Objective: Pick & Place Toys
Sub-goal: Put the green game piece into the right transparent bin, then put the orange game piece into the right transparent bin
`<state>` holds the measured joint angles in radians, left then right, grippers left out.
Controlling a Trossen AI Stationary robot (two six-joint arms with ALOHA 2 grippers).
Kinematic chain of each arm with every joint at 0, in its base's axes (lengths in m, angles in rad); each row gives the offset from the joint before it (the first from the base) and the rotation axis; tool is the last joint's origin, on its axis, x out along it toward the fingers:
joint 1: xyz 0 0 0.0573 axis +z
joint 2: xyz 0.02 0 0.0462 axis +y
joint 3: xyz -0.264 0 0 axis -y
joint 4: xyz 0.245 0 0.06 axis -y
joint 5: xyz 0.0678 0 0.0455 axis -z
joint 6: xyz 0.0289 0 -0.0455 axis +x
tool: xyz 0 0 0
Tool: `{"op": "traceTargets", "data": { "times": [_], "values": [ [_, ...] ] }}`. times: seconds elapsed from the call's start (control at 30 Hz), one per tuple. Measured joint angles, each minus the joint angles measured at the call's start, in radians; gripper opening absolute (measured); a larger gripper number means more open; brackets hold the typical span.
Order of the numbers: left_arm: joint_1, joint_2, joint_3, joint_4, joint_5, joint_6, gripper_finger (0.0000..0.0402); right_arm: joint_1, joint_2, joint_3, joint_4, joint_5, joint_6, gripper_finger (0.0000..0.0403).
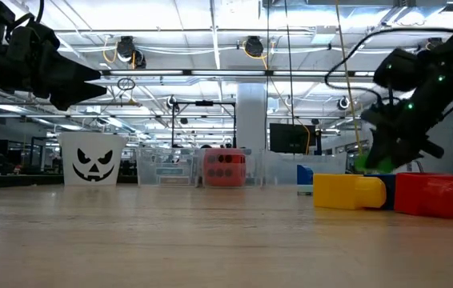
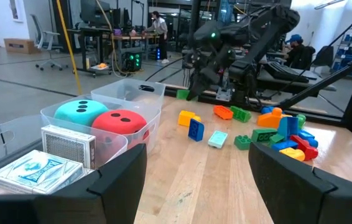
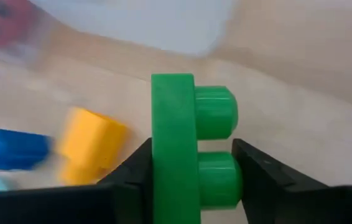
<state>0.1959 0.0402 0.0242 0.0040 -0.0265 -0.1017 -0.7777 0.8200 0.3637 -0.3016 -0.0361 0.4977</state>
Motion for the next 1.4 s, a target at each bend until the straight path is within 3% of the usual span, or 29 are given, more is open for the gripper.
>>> {"op": "traceTargets", "data": {
  "times": [0.17,0.3,0.43,0.63,0.87,1.03,1.2,1.4],
  "values": [
    [0.000,0.000,0.000,0.000,0.000,0.000,0.0287,0.101,-0.049,0.000,0.245,-0.002,0.022,0.0149],
    [0.000,0.000,0.000,0.000,0.000,0.000,0.0287,0.149,0.011,0.035,0.516,0.015,0.006,0.0133],
    [0.000,0.000,0.000,0.000,0.000,0.000,0.0287,0.149,0.159,0.206,0.467,0.008,-0.113,0.0133],
    [0.000,0.000,0.000,0.000,0.000,0.000,0.0287,0.106,0.493,0.482,0.338,0.010,-0.327,0.0133],
    [0.000,0.000,0.000,0.000,0.000,0.000,0.0287,0.046,0.781,0.620,0.296,0.015,-0.379,0.0133],
    [0.000,0.000,0.000,0.000,0.000,0.000,0.0287,0.036,0.856,0.631,0.315,0.065,-0.382,0.0159],
    [0.000,0.000,0.000,0.000,0.000,0.000,0.0287,0.038,0.864,0.632,0.322,0.061,-0.390,0.0212],
    [0.000,0.000,0.000,0.000,0.000,0.000,0.0287,0.040,0.856,0.632,0.341,0.061,-0.436,0.0248]
  ]
}}
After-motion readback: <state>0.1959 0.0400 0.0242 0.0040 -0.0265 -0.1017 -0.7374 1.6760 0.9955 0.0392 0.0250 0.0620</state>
